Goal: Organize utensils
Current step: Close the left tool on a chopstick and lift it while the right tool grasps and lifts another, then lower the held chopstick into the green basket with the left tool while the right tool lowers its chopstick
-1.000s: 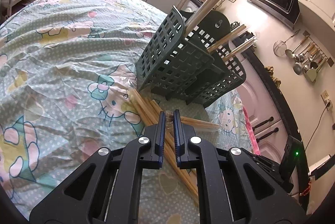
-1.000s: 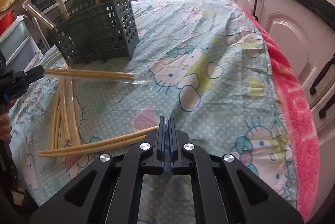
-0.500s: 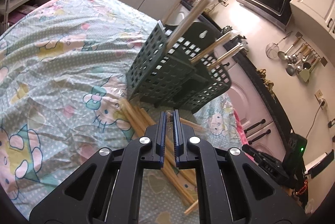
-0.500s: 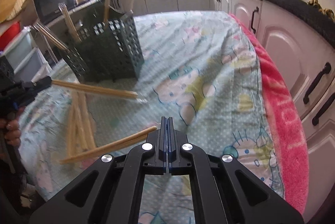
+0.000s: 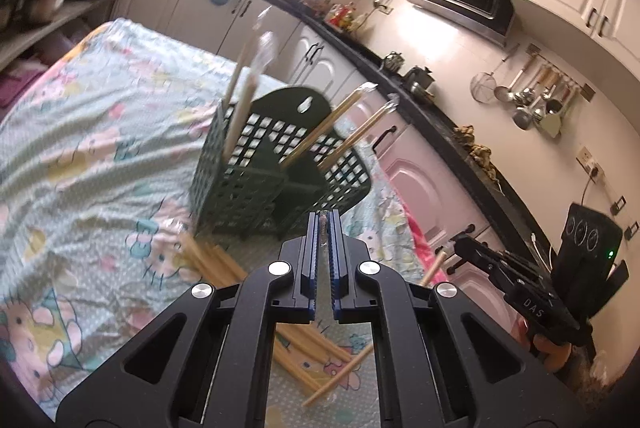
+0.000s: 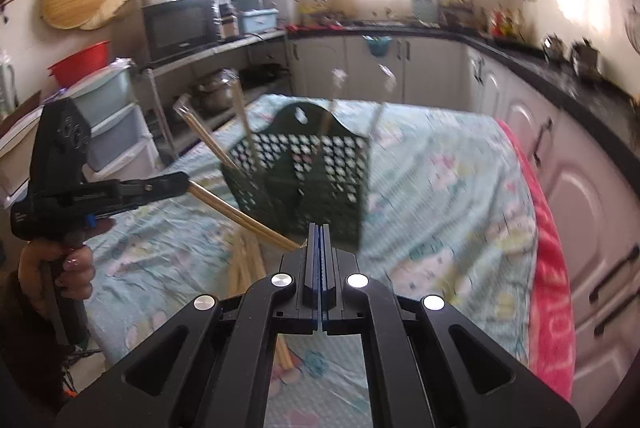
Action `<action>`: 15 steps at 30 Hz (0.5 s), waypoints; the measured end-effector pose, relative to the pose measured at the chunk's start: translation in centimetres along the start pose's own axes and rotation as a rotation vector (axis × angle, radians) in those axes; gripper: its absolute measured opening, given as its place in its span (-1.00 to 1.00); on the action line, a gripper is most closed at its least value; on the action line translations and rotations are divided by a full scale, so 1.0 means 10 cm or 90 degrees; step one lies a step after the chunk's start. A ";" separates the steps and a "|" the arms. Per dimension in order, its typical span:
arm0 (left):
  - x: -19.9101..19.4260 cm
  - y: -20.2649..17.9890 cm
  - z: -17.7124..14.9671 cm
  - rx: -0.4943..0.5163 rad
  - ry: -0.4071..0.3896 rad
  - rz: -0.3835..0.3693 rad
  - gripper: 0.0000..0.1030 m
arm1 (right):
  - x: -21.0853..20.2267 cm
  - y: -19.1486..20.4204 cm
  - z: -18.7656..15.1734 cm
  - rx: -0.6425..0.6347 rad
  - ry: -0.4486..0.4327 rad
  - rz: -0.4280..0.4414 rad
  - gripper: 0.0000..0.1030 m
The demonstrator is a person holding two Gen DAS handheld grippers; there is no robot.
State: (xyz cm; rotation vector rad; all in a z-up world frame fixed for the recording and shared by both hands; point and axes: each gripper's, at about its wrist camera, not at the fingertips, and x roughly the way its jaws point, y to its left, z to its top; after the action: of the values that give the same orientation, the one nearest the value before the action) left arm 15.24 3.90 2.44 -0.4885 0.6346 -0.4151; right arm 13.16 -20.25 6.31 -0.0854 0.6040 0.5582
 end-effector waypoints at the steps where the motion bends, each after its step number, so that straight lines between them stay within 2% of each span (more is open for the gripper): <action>1: -0.02 -0.04 0.03 0.008 -0.002 -0.002 -0.96 | -0.02 0.04 0.03 -0.005 -0.006 0.002 -0.99; 15: -0.16 -0.37 0.27 0.063 -0.026 -0.023 -0.96 | -0.19 0.20 0.38 -0.055 -0.064 0.007 -0.99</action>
State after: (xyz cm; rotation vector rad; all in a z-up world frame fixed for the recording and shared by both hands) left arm 15.01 2.52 7.04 -0.4137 0.5639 -0.4674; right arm 12.82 -18.50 10.68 -0.1353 0.4831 0.5953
